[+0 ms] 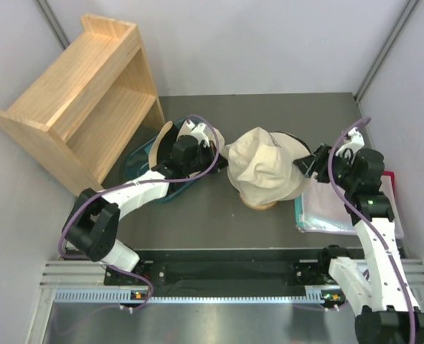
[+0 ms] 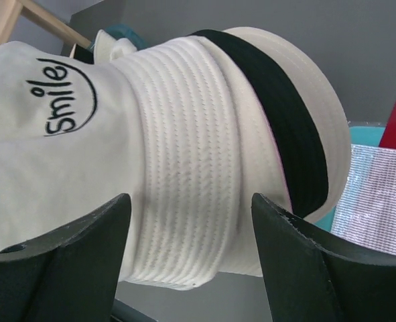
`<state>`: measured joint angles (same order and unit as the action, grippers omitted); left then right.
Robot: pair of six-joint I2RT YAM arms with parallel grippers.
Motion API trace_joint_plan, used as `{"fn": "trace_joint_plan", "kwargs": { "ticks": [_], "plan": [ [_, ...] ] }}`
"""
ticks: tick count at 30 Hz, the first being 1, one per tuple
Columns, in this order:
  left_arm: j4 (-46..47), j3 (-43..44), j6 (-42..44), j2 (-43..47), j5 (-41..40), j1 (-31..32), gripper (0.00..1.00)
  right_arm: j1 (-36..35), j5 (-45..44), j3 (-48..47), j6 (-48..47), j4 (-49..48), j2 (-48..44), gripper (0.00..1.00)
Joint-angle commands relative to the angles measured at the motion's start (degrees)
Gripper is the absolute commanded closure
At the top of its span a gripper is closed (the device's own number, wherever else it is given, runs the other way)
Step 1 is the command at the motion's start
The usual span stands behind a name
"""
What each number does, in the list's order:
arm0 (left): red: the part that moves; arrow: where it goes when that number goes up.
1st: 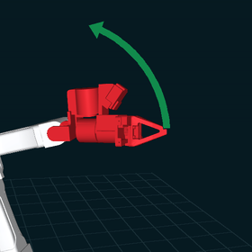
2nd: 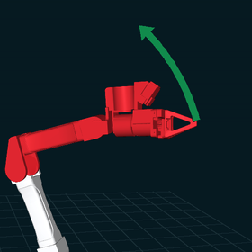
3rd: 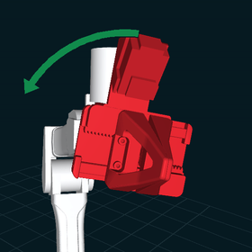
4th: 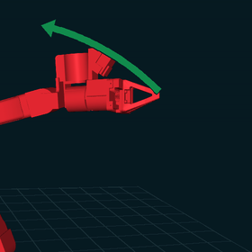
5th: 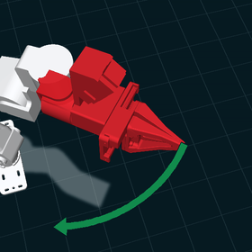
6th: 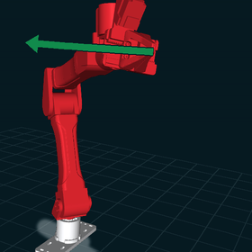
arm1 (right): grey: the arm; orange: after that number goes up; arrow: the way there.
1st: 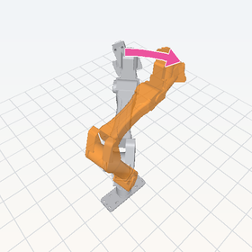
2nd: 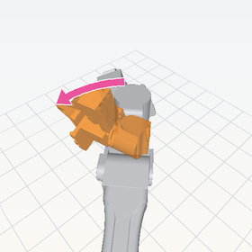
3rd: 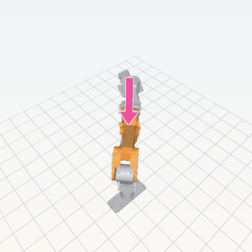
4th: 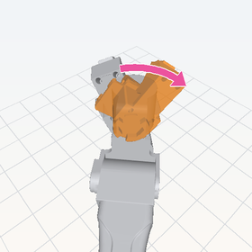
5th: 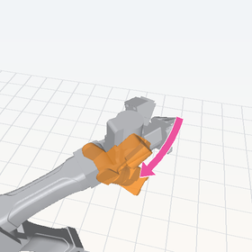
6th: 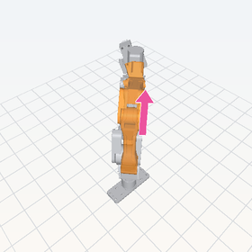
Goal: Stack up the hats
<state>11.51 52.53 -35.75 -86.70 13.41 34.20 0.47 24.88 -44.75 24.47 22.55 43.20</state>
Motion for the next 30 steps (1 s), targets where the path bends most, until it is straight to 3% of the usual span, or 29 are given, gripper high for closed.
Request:
{"fn": "trace_joint_plan", "kwargs": {
  "ticks": [1, 4, 15, 18, 19, 25, 30],
  "plan": [
    [0.53, 0.64, 0.86, 0.56, 0.74, -0.62, 1.00, 5.59, 11.49, 2.56, 0.14, -7.25, -0.57, 0.28],
    [0.97, 0.38, 0.59, 0.74, 1.27, -0.62, 1.00, 8.23, 16.50, 4.67, 0.58, -9.88, -0.05, 0.28],
    [2.29, -0.41, 0.41, 1.00, 3.55, -0.71, 1.00, 8.49, 22.14, 9.24, 3.13, -16.48, 2.94, 0.32],
    [2.29, -0.76, 0.50, 1.61, 4.26, -0.62, 1.00, 8.49, 21.18, 9.51, 3.57, -16.31, 1.72, 0.51],
    [2.73, -0.94, 0.59, 1.79, 4.34, -0.71, 1.00, 8.49, 20.82, 9.42, 3.57, -15.87, 1.19, 0.64],
    [3.26, -2.61, 1.38, 3.11, 5.66, -0.10, 1.00, 8.49, 13.53, 7.05, -0.91, -8.40, -0.92, 1.00],
    [1.76, -3.75, 3.84, 3.20, 2.78, 2.01, 1.00, 8.41, 6.68, 5.99, -4.25, -4.45, -1.63, 1.00]
  ]
}}
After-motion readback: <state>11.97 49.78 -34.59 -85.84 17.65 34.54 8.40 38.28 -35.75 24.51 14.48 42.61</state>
